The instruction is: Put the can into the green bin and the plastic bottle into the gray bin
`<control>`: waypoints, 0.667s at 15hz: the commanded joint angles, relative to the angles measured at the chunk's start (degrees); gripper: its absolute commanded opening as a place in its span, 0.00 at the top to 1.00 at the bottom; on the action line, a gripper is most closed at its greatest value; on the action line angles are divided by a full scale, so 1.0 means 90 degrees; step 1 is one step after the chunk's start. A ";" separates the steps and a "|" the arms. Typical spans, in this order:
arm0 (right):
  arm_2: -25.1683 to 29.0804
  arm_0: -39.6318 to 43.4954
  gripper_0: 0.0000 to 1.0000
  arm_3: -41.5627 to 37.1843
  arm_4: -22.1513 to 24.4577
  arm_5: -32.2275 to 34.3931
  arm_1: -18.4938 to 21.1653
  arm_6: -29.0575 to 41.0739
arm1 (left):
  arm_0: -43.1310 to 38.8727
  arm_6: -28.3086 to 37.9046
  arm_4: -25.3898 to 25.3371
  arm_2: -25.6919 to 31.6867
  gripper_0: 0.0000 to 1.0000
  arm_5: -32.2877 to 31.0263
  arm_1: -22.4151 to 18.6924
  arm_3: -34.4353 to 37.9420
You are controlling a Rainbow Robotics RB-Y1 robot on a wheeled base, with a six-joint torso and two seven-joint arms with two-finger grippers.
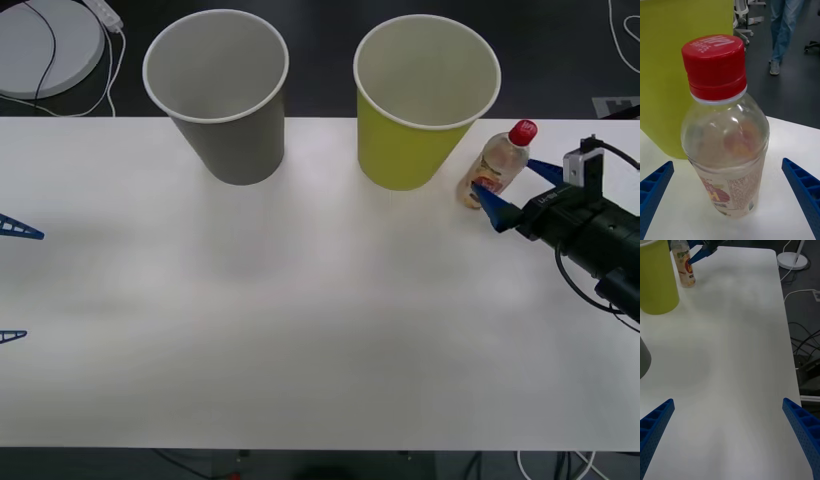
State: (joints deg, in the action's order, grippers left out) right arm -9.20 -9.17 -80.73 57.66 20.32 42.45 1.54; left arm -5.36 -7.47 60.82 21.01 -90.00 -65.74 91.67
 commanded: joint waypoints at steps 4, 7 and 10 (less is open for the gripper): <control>-0.0248 -0.0445 0.00 0.0426 0.0000 -0.0002 -0.0020 0.0033 | 0.0000 0.0000 0.0000 0.0000 0.00 0.0000 0.0000 0.0000; -0.0326 -0.0621 0.00 0.0582 0.0000 -0.0002 -0.0020 0.0063 | 0.0000 0.0000 0.0000 0.0000 0.00 0.0000 0.0000 0.0000; -0.0394 -0.0738 0.00 0.0631 0.0000 -0.0021 -0.0020 0.0102 | 0.0000 0.0000 0.0000 0.0000 0.00 0.0000 0.0000 0.0000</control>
State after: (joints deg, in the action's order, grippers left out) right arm -12.57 -15.62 -75.02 57.66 20.20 42.28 2.32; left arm -5.36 -7.47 60.82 21.01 -90.00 -65.74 91.67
